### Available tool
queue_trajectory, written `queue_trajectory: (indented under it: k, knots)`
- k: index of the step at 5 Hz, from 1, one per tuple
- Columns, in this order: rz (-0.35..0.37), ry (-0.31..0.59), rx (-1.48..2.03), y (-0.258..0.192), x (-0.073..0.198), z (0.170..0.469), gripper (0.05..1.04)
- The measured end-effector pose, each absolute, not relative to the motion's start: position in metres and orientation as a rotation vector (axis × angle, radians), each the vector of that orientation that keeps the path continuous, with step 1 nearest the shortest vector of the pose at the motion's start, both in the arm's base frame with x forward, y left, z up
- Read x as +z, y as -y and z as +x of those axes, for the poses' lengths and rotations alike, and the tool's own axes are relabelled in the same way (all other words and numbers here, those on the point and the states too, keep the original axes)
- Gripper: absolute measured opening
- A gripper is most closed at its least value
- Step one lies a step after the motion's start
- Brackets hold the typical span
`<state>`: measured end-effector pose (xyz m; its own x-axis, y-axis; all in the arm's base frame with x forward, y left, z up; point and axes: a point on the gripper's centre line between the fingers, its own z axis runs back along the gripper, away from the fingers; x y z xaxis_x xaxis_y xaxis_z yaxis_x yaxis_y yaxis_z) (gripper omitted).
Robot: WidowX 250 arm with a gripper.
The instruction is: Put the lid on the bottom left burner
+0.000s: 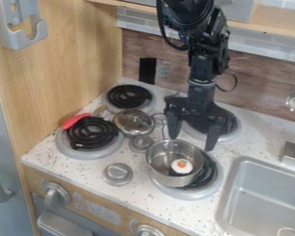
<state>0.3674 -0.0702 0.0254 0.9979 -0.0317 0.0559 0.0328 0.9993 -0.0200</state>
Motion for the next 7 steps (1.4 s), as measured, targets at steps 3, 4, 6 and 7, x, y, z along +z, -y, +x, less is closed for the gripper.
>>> queue_trajectory:
  k: [3, 4, 6, 7]
  knots:
    - [-0.072, 0.070, 0.094, 0.037, 0.025, 0.392, 0.999]
    - [-0.049, 0.124, 0.147, 0.015, 0.036, 0.408, 0.999]
    - [0.031, 0.223, 0.250, -0.045, 0.036, 0.442, 0.999]
    - [0.043, 0.232, 0.280, -0.053, 0.024, 0.458, 0.999]
